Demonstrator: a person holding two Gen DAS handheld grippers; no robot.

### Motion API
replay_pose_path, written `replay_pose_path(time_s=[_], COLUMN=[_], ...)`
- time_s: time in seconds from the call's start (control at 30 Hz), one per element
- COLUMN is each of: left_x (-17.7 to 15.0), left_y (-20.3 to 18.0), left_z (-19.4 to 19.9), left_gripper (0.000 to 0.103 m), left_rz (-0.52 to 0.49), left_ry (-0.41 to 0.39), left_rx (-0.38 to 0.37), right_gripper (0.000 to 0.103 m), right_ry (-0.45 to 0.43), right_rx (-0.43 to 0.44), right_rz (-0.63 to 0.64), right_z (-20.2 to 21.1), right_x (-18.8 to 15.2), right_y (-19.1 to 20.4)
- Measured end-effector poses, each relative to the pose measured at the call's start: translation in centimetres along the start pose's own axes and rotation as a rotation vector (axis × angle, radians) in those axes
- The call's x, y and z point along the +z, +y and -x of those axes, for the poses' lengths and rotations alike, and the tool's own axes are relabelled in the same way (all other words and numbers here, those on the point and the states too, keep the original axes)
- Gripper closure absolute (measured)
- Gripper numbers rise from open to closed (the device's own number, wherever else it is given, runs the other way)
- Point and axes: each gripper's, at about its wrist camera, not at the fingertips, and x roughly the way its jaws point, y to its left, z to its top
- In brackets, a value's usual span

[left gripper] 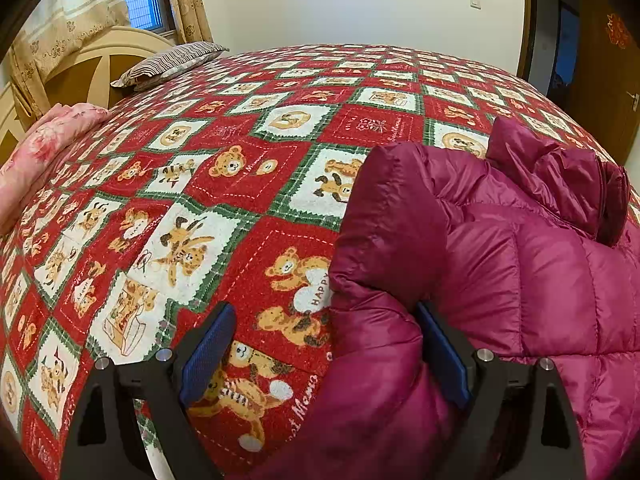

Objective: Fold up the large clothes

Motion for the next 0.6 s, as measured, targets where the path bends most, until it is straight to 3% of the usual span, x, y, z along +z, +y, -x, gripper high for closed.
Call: replay_pose_path(time_s=[0.43,0.6], left_x=[0.0,0.4], left_y=[0.0,0.5], left_z=[0.0,1.0], left_gripper=[0.012,0.012], left_rz=[0.003,0.003], left_ry=[0.002,0.008], left_rx=[-0.002,-0.056], right_gripper=[0.065,0.047], right_ry=[0.001,-0.006], right_rx=[-0.004,0.061], right_rz=[0.006,-0.032], right_z=[-0.1,1.2], right_x=[0.1,1.3], right_y=[0.1,-1.2])
